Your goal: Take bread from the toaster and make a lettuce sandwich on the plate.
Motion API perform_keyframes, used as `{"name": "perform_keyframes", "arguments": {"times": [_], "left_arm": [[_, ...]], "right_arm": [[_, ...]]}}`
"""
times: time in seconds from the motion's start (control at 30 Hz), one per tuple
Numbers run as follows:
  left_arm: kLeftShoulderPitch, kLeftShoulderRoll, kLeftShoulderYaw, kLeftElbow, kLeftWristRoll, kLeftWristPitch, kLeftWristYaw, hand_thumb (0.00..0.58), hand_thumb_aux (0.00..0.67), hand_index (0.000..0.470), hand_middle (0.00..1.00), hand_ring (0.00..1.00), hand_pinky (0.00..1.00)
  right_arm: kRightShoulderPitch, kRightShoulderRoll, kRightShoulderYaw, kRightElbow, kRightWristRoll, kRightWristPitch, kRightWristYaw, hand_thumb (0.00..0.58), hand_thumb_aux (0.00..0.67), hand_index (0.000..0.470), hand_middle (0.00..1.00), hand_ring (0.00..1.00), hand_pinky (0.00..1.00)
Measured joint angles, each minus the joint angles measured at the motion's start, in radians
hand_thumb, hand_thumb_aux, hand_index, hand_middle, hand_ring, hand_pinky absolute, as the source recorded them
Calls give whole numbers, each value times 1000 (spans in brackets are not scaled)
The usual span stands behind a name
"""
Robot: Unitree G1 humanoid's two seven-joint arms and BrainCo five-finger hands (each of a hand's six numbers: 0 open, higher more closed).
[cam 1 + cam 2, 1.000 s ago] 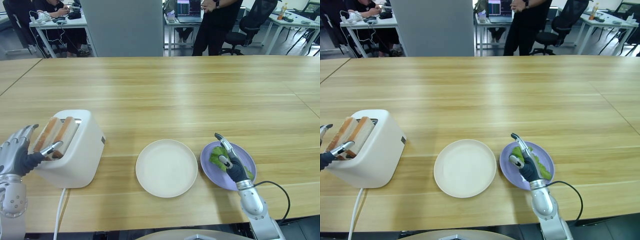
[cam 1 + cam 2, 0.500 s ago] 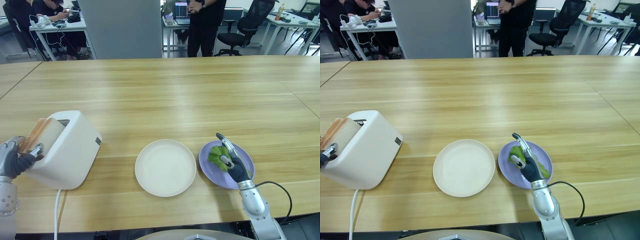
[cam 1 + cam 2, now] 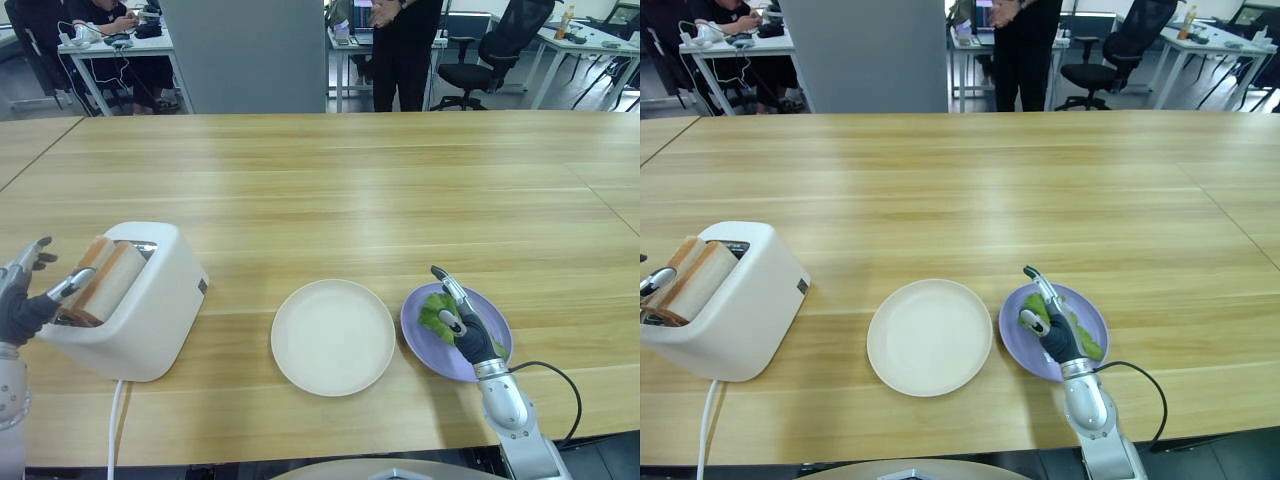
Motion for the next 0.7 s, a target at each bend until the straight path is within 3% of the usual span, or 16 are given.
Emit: {"name": "perform_keyframes", "arguments": {"times": [0.23,0.7], "left_arm": [[9,14,36,-57,30,22,-16,0,0,0,263,263,263],[11,83,29,155,148,20,22,0,0,0,322,322,322]], "right_arm": [[-1,4,14,4,0,2,0,0,0,0,0,0,0],[16,4,5,-3,10,3,-1,0,0,0,0,0,0]]}}
